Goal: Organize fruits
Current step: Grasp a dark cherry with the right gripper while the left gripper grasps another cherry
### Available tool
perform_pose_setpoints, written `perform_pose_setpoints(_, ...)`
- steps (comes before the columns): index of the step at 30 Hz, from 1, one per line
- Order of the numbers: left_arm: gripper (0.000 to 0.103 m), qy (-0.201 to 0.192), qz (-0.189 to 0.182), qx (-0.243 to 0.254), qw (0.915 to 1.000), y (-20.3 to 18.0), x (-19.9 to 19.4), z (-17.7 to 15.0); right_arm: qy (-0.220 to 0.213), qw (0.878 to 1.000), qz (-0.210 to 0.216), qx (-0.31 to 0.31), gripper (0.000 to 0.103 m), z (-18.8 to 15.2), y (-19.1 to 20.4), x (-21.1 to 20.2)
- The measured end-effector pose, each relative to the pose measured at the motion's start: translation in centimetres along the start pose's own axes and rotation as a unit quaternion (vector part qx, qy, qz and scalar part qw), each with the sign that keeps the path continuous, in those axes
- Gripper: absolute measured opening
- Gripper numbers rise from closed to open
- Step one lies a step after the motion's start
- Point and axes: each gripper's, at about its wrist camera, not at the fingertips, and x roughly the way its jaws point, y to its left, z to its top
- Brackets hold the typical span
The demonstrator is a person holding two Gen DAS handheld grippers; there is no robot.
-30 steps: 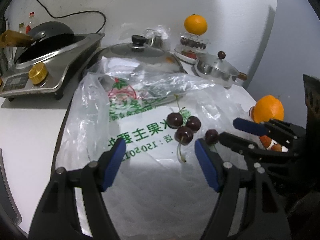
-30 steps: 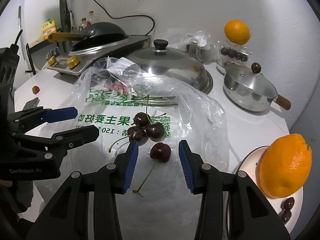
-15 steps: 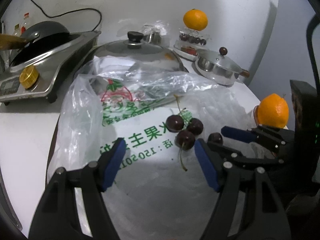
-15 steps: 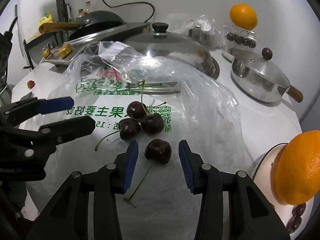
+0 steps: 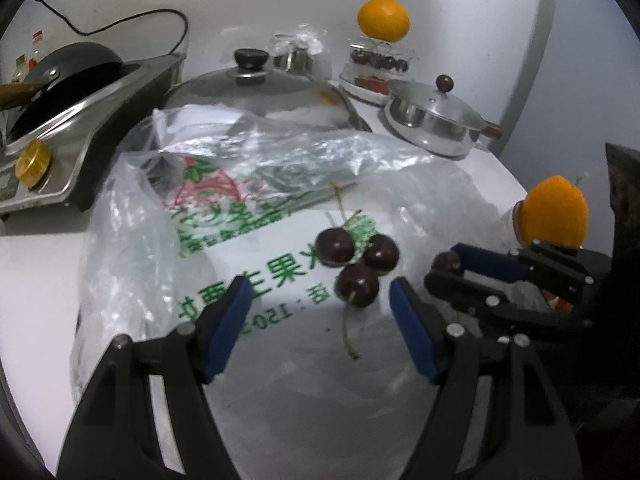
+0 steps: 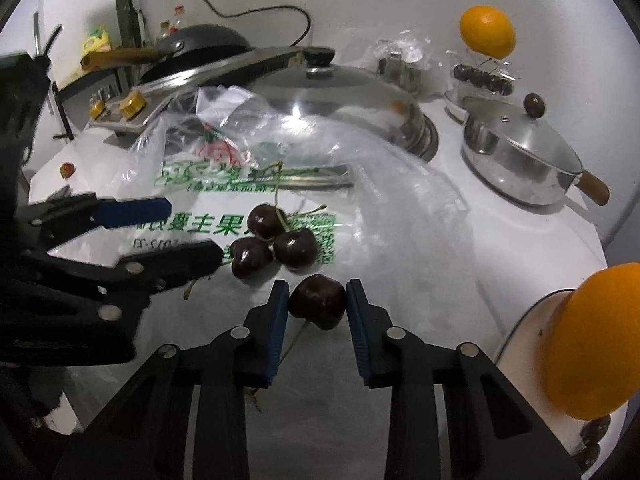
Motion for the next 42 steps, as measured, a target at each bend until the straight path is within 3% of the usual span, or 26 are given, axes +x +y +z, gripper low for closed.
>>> perform_pose_setpoints(15,0.072,0.034,-0.005,0.029,0.9990,-1.9,3.0,0.4,-0.024,0.999,-0.001,0.031,0.031,-0.2,-2.8,-1.6)
perform_pose_setpoints(17,0.068,0.037,-0.005,0.031,0.9988,-2.0,3.3,0.4,-0.027,0.999,0.005,0.035,0.031,-0.2,-3.0,-1.8)
perform_pose_setpoints(19,0.055,0.043,-0.001,0.036,0.9984,-2.1,3.6,0.3,-0.028,0.999,0.008,0.035,0.031,-0.3,-3.1,-1.9)
perform_pose_setpoints(22,0.045,0.045,0.003,0.047,0.9979,-2.4,3.8,0.2,-0.029,0.999,0.009,0.035,0.031,-0.4,-3.0,-1.9)
perform_pose_setpoints(28,0.029,0.045,0.006,0.062,0.9971,-2.8,3.9,-0.1,-0.033,0.999,0.008,0.036,0.031,-0.5,-3.0,-2.1)
perform_pose_setpoints(42,0.029,0.012,-0.008,0.063,0.9979,-3.4,0.4,0.0,-0.054,0.998,-0.007,0.027,0.031,-0.5,-2.2,-4.8)
